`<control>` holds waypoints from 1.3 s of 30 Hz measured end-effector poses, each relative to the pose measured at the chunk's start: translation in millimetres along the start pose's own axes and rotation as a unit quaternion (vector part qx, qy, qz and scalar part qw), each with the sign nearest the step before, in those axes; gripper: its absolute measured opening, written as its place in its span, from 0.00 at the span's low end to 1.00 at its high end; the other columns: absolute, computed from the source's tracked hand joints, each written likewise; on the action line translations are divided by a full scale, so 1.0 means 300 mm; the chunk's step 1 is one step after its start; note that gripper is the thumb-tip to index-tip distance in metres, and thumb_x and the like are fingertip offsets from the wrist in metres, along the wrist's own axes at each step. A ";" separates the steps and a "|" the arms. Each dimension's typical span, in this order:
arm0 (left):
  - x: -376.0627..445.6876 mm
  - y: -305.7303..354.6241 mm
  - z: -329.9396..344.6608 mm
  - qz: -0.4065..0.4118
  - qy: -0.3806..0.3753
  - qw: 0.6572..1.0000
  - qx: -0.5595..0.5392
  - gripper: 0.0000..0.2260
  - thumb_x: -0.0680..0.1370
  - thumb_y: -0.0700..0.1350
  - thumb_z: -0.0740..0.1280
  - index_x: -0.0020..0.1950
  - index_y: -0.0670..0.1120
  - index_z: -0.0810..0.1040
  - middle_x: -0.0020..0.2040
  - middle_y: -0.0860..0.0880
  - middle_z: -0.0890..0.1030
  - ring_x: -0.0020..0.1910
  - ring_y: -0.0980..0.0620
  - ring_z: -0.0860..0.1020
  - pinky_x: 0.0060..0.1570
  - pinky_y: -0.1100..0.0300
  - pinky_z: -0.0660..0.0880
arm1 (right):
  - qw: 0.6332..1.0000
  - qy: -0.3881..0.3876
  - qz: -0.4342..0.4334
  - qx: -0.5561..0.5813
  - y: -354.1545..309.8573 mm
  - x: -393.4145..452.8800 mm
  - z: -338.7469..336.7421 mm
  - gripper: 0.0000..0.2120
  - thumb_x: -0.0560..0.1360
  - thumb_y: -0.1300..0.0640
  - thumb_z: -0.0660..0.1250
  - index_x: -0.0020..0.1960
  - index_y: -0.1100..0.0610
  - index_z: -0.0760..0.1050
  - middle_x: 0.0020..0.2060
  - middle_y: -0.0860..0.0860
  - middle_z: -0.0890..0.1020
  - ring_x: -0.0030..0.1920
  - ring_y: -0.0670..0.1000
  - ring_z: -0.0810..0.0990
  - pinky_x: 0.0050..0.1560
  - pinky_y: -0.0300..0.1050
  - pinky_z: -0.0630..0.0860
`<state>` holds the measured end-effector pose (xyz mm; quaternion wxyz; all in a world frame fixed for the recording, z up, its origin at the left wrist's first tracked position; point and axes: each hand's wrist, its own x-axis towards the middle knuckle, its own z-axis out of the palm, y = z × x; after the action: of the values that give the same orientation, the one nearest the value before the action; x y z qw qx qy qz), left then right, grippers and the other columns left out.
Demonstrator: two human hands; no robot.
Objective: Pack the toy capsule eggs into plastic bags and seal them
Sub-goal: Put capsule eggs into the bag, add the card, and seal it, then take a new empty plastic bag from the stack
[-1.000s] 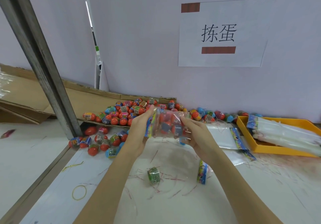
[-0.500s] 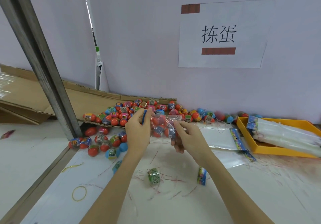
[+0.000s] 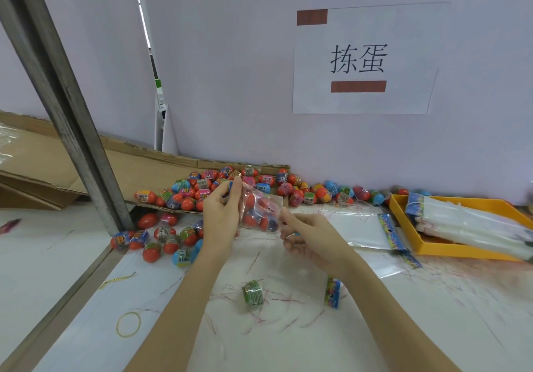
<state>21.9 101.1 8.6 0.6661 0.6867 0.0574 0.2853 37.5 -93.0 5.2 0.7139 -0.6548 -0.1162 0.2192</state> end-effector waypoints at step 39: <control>-0.039 0.006 0.015 0.108 -0.281 0.909 0.288 0.05 0.77 0.56 0.73 0.44 0.57 0.84 0.47 0.53 0.74 0.49 0.58 0.72 0.50 0.65 0.69 | 0.934 0.070 -0.224 -0.269 -0.026 -0.011 -0.072 0.09 0.77 0.41 0.71 0.54 0.43 0.85 0.47 0.38 0.86 0.49 0.42 0.82 0.48 0.37 0.77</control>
<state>13.8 91.6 6.8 0.3934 0.9024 -0.1272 0.1214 45.6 -113.8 10.9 0.5483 -0.7929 -0.2638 -0.0318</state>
